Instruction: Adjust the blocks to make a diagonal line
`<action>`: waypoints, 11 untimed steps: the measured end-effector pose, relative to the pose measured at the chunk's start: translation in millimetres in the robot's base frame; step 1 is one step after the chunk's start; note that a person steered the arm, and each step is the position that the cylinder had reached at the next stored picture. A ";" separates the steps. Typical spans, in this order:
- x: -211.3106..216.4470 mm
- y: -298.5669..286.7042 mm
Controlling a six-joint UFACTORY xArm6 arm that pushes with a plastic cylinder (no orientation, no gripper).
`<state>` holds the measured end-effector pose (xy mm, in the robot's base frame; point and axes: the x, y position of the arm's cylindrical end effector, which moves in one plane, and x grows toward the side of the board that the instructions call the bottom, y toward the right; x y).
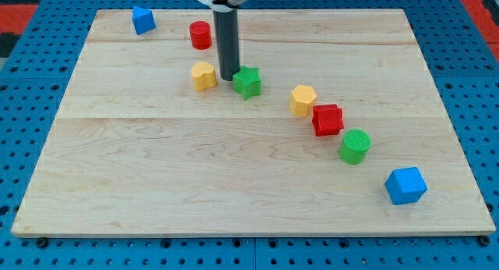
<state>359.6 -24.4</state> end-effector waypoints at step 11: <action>-24.2 -56.0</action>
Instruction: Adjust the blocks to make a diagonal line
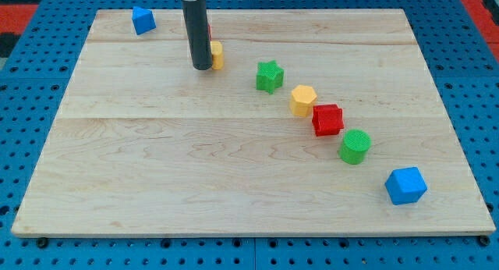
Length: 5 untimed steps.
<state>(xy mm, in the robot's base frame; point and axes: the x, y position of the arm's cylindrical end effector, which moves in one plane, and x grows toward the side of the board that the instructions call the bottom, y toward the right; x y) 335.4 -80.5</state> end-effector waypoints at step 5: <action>-99.7 -103.5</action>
